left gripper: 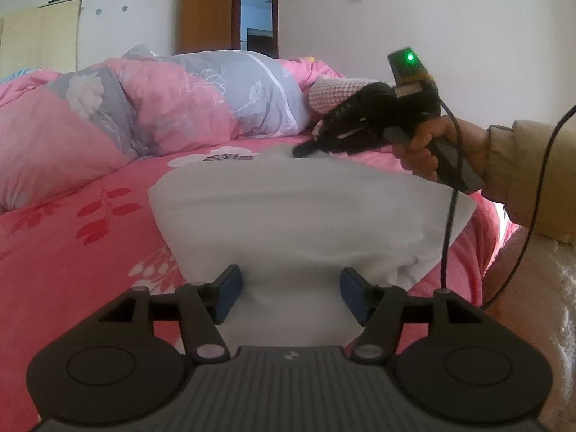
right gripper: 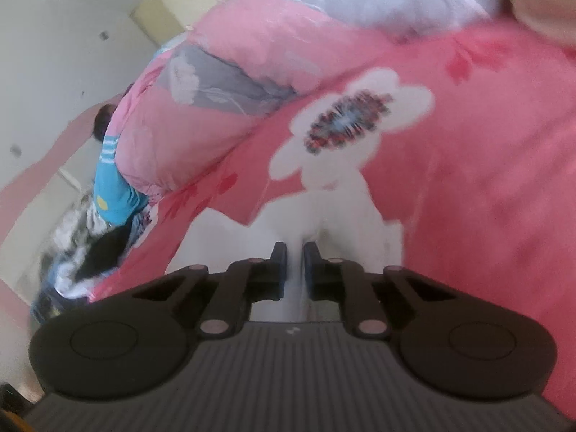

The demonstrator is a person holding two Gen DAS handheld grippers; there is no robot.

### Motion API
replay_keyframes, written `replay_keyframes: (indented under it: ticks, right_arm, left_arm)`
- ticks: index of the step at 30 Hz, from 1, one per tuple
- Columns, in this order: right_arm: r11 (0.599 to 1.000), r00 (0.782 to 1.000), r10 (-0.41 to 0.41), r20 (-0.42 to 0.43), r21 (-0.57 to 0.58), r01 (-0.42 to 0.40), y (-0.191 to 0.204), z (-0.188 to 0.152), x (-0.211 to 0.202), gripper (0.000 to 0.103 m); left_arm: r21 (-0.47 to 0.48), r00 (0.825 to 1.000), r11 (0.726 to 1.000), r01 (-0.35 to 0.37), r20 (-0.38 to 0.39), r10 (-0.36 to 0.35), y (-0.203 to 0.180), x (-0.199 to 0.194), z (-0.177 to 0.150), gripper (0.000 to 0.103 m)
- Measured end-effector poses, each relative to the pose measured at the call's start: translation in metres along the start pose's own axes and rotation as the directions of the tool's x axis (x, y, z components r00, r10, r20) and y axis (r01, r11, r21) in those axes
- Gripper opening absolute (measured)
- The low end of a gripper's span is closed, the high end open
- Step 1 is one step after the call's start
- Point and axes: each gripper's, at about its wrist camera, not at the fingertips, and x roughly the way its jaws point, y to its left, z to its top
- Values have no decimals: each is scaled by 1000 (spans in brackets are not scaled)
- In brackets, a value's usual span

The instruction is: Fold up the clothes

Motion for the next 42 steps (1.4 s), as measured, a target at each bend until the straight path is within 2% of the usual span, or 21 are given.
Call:
replay_keyframes:
  ticks: [3, 6, 8, 12, 13, 14, 15, 16, 18, 21, 23, 25, 28, 30, 34, 38, 42]
  right_arm:
    - [991, 999, 8, 50, -136, -1, 27, 0, -4, 7]
    - [950, 996, 73, 47, -307, -55, 64, -11, -7, 7]
    - [878, 995, 100, -5, -470, -91, 94, -28, -6, 9]
    - [672, 986, 85, -146, -722, -165, 142, -64, -3, 13]
    - [645, 981, 95, -172, -740, -192, 148, -68, -6, 16]
    - [635, 978, 108, -180, -745, -207, 151, -67, -10, 22]
    - [644, 977, 125, -171, -736, -212, 150, -64, -15, 25]
    - [676, 978, 144, -149, -707, -207, 145, -55, -19, 28]
    - [760, 981, 175, -88, -621, -191, 129, -32, -26, 29]
    - [912, 981, 193, 34, -375, -166, 80, 7, -35, 29]
    - [972, 985, 149, 88, -197, -130, 43, 26, -29, 29]
    - [995, 991, 77, 107, -63, -71, 11, 35, -20, 26]
    - [999, 994, 0, 105, 41, -4, -17, 34, -9, 22]
    - [998, 994, -50, 101, 39, 46, -22, 27, -7, 21]
    - [980, 986, -154, 61, -121, 160, -9, 10, 0, 20]
    - [902, 969, -242, 55, -356, 245, 13, -5, 7, 20]
    - [842, 962, -266, 68, -470, 266, 28, -14, 9, 20]
  left_arm:
    - [-8, 1000, 1000, 5, 6, -5, 1, 0, -1, 63]
    - [-13, 1000, 1000, 8, 12, -8, 3, 1, -1, 63]
    - [-16, 1000, 1000, 10, 16, -10, 3, 1, -1, 63]
    - [-13, 1000, 1000, 12, 23, -12, 3, 1, -2, 63]
    - [-15, 1000, 1000, 13, 26, -13, 4, 1, -2, 63]
    - [-17, 1000, 1000, 15, 28, -14, 4, 1, -3, 63]
    - [-19, 999, 1000, 16, 30, -16, 4, 1, -3, 63]
    - [-21, 999, 1000, 17, 32, -17, 5, 1, -3, 63]
    - [-23, 999, 1000, 20, 35, -19, 6, 1, -4, 63]
    - [-28, 999, 999, 24, 38, -23, 7, 0, -4, 63]
    - [-30, 999, 999, 25, 40, -24, 7, 0, -4, 63]
    - [-28, 999, 999, 25, 40, -24, 6, -1, -4, 63]
    - [-28, 999, 999, 28, 40, -27, 7, -1, -4, 63]
    - [-26, 999, 999, 27, 39, -26, 6, -1, -4, 63]
    - [-26, 999, 999, 25, 39, -24, 6, -1, -4, 63]
    - [-26, 999, 999, 20, 35, -19, 4, -1, -3, 63]
    - [-24, 999, 1000, 18, 32, -17, 3, -1, -2, 63]
